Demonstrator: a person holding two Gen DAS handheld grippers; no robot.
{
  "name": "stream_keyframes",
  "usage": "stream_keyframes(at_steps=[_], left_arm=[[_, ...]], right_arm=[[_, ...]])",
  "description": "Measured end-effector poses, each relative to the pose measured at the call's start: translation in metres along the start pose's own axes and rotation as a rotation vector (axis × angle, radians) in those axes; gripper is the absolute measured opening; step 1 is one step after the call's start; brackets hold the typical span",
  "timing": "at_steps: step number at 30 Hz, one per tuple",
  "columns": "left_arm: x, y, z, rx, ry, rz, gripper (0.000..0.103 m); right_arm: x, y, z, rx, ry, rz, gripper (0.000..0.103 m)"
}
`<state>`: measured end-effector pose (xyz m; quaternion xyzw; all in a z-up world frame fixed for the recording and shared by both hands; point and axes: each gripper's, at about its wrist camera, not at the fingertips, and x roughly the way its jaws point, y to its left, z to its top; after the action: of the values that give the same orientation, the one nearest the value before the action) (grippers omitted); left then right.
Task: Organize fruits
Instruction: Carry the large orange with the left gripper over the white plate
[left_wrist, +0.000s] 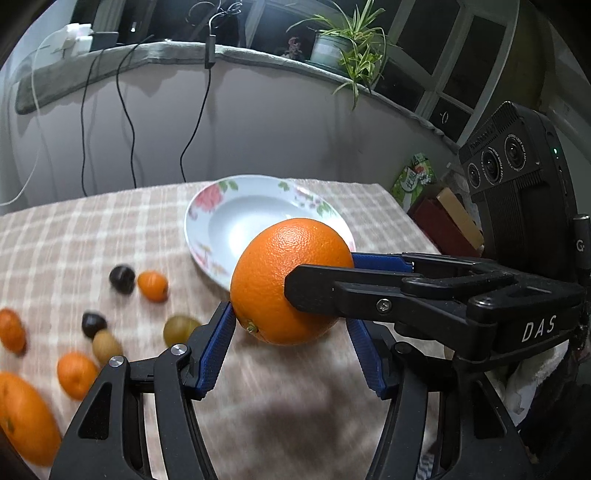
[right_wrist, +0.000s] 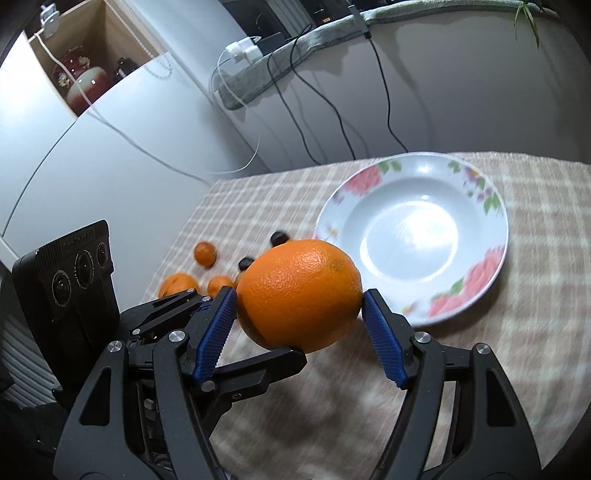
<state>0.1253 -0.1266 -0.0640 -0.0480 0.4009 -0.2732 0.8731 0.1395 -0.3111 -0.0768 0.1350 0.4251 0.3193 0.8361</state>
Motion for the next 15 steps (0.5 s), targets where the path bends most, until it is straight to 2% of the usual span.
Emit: stream_keyframes(at_steps=[7,15], left_arm=[[0.032,0.007,0.024,-0.014,0.009,-0.001,0.062],[0.064,0.016,0.038,-0.047,0.037,0.007,0.062]], right_arm=[[0.013,-0.025,0.022,0.01,-0.005,-0.009,0.073],[0.032,-0.058,0.041,0.043,0.021,-0.013,0.073]])
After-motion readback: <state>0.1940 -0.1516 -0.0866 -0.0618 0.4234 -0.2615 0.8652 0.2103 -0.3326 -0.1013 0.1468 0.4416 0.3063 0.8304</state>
